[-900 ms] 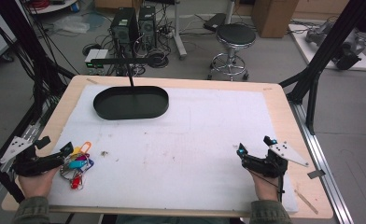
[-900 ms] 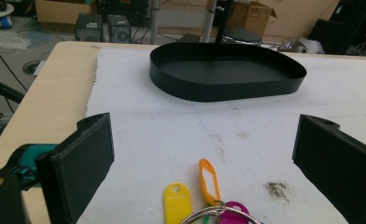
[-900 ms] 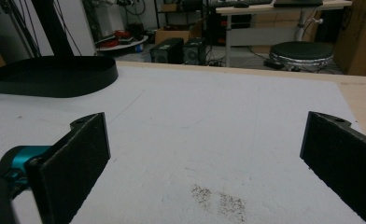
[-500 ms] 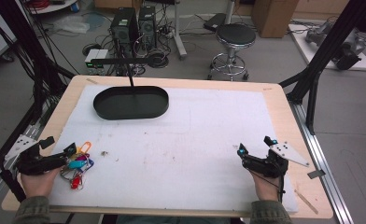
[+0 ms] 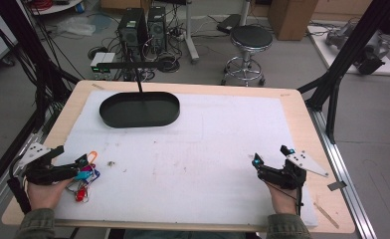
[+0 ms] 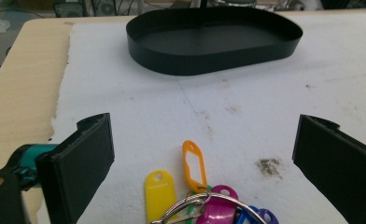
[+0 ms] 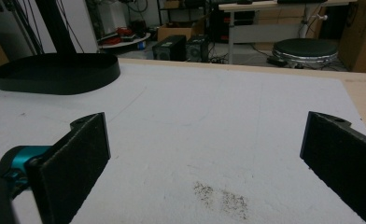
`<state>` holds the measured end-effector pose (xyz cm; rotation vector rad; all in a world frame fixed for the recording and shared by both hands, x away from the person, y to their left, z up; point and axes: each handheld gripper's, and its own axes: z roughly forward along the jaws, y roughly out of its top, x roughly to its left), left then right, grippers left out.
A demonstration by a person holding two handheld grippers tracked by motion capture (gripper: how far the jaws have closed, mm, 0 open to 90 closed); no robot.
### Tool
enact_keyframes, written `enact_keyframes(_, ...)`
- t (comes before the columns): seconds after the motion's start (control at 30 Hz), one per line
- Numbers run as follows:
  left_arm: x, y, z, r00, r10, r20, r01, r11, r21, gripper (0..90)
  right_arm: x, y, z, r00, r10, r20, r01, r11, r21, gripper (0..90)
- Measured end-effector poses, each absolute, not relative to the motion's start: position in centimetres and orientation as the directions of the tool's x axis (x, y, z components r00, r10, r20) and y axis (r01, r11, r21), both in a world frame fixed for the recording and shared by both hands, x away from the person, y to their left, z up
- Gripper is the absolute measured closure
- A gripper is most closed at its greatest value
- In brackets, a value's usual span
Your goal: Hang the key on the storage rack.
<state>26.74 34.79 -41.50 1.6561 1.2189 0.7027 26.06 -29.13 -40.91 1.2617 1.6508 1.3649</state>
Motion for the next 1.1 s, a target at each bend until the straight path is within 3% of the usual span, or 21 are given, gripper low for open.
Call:
enact_keyframes(0.17,27.4,34.3,-41.8,0.356,0.933,-0.057,0.437,-0.112,0.893,6.0,26.1,-29.2,-40.9,-0.332,0.938,0.094,0.266,-0.002,0.964,0.4)
enact_keyframes(0.87,30.1,33.8,-43.0,0.382,0.916,-0.122,0.616,-0.154,0.772,6.0,26.3,-29.0,-41.1,-0.341,0.935,0.093,0.284,0.008,0.959,0.4)
enact_keyframes(1.1,30.8,34.0,-43.3,0.384,0.913,-0.142,0.648,-0.156,0.746,12.2,26.4,-28.8,-41.2,-0.350,0.933,0.087,0.292,0.020,0.956,0.4)
